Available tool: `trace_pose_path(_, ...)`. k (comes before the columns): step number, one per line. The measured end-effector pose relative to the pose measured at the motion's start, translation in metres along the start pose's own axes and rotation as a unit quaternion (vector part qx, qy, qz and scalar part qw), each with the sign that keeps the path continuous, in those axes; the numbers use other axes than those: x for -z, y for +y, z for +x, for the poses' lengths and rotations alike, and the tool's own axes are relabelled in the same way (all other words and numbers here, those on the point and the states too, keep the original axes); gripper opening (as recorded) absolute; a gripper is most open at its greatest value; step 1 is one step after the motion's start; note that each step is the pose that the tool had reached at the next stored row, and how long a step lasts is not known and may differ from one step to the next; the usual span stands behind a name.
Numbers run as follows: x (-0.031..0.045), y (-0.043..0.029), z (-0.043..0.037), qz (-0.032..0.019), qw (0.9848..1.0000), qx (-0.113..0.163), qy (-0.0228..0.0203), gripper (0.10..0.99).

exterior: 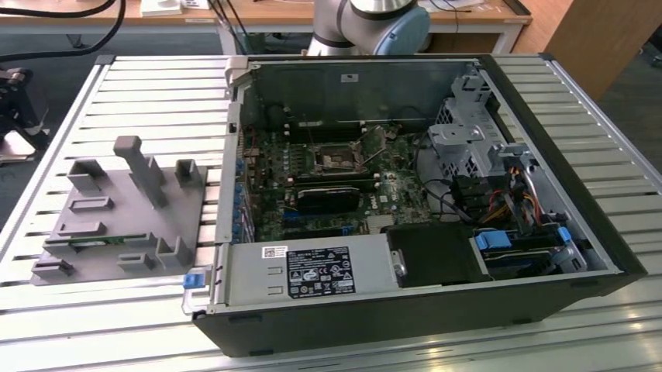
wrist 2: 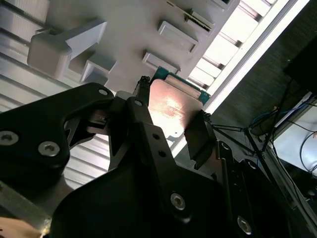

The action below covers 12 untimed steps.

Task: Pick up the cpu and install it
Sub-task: 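Pick up the cpu and move it towards the insertion slot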

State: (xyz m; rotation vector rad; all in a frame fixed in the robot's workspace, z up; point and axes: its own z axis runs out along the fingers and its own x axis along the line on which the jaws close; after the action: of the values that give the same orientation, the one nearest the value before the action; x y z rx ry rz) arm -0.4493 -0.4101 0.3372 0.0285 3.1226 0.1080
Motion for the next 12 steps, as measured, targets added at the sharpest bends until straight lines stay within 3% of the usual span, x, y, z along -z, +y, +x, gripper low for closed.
trace_pose_path(12,0.0154,0.0013,-0.0003,0.0000,1.0000,0.000,0.0000,0.533)
